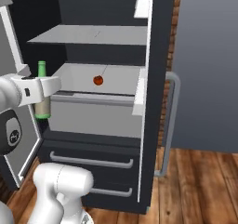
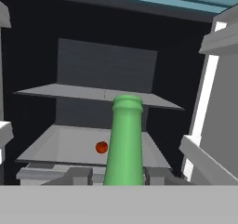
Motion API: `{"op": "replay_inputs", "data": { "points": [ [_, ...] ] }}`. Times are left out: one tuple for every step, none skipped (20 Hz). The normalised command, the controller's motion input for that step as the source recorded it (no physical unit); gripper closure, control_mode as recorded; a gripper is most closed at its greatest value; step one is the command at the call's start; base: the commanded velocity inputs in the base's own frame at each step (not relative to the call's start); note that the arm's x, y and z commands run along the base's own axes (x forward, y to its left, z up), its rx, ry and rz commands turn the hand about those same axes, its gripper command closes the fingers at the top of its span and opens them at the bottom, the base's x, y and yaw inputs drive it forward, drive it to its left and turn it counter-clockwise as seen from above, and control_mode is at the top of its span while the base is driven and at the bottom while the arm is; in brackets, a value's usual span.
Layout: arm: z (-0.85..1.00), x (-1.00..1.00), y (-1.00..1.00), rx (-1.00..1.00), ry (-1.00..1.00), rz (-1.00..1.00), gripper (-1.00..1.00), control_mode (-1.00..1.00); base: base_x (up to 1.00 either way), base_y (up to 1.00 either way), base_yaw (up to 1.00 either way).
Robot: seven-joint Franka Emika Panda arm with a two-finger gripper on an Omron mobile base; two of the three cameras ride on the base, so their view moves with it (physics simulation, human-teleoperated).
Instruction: Place the beer on the top shelf of the fridge to keep it out of children's reach, and place the broccoli and tomato on lower shelves for easy access.
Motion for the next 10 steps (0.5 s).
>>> {"op": "replay_inputs", "data": {
  "points": [
    [0.00, 0.00, 0.00, 0.00, 0.00, 0.00, 1.00, 1.00, 0.45, 0.00, 0.00],
    [0.00, 0.00, 0.00, 0.00, 0.00, 0.00, 1.00, 1.00, 0.44, 0.00, 0.00],
    [0.00, 0.00, 0.00, 0.00, 0.00, 0.00, 1.00, 1.00, 0.44, 0.00, 0.00],
    [0.00, 0.00, 0.00, 0.00, 0.00, 0.00, 1.00, 1.00, 0.44, 0.01, 0.00],
    [0.00, 0.00, 0.00, 0.00, 0.00, 0.00, 1.00, 1.00, 0.41, 0.01, 0.00],
    [0.00, 0.00, 0.00, 0.00, 0.00, 0.00, 1.00, 1.00, 0.39, 0.02, 0.00],
    [0.00, 0.00, 0.00, 0.00, 0.00, 0.00, 1.00, 1.00, 0.39, 0.04, 0.00],
    [0.00, 0.00, 0.00, 0.00, 0.00, 0.00, 1.00, 1.00, 0.37, 0.05, 0.00],
    [0.00, 0.00, 0.00, 0.00, 0.00, 0.00, 1.00, 1.00, 0.36, 0.05, 0.00],
    [0.00, 0.00, 0.00, 0.00, 0.00, 0.00, 1.00, 1.00, 0.36, 0.06, 0.00]
  ]
}}
